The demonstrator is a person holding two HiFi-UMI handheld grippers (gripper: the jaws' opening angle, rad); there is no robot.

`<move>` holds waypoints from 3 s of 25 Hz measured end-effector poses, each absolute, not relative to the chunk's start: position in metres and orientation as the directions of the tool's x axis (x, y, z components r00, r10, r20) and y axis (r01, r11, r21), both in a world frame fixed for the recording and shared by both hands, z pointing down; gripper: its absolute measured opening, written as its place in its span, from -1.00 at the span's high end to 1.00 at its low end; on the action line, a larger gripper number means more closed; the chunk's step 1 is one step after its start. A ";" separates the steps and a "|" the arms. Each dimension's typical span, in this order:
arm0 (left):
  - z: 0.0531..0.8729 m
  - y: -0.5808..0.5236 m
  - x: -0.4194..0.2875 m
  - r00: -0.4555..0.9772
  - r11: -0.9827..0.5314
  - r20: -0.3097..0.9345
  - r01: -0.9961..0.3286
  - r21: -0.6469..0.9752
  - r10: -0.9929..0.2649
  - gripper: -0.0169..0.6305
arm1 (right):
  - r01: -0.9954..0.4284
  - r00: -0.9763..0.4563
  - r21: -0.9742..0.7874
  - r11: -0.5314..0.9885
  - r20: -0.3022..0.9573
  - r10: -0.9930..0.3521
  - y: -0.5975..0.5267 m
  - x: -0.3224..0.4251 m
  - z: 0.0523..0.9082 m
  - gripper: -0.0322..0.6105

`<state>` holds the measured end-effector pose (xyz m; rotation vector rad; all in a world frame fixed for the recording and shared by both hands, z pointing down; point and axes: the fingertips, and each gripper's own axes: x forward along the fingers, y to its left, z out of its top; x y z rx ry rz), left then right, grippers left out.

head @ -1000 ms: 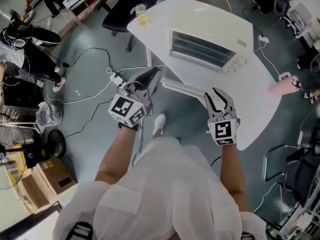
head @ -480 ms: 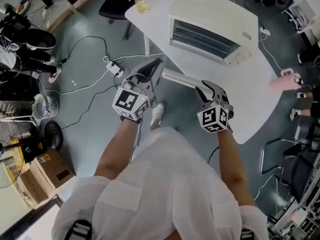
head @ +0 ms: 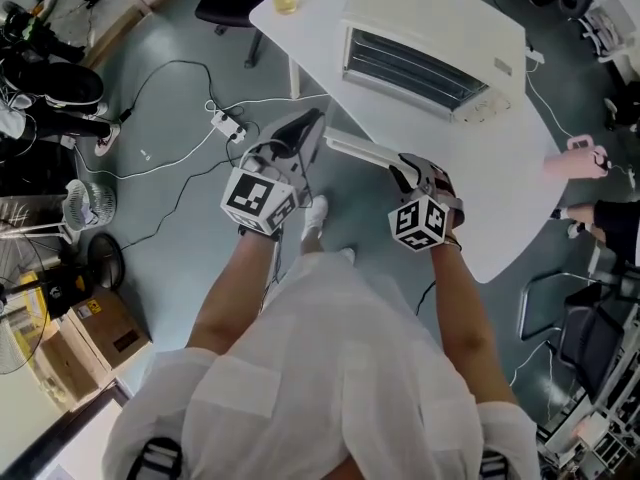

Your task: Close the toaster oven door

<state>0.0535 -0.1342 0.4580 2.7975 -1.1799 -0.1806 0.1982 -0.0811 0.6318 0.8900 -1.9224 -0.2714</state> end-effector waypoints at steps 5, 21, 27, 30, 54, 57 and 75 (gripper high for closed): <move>0.459 -0.142 0.052 0.695 -0.698 -0.074 -0.703 0.135 -0.715 0.88 | -0.453 -0.224 0.533 0.714 0.708 -0.670 -0.088 0.204 0.647 0.51; 0.463 -0.155 0.053 0.709 -0.710 -0.062 -0.692 0.131 -0.702 0.88 | -0.356 -0.122 0.551 0.755 0.773 -0.622 -0.092 0.209 0.678 0.58; 0.463 -0.160 0.053 0.712 -0.713 -0.065 -0.688 0.137 -0.699 0.88 | -0.362 -0.118 0.546 0.756 0.777 -0.618 -0.095 0.209 0.681 0.63; 0.462 -0.161 0.051 0.711 -0.712 -0.067 -0.688 0.140 -0.700 0.88 | -0.359 -0.116 0.543 0.759 0.781 -0.614 -0.094 0.208 0.681 0.68; 0.453 -0.171 0.046 0.704 -0.707 -0.078 -0.695 0.132 -0.706 0.88 | -0.370 -0.108 0.590 0.718 0.741 -0.663 -0.105 0.211 0.647 0.79; 0.451 -0.173 0.049 0.706 -0.709 -0.080 -0.693 0.130 -0.704 0.88 | -0.367 -0.109 0.605 0.706 0.726 -0.679 -0.112 0.213 0.636 0.79; 0.435 -0.195 0.059 0.713 -0.719 -0.094 -0.685 0.122 -0.695 0.88 | -0.352 -0.057 0.685 0.638 0.665 -0.745 -0.151 0.231 0.586 0.81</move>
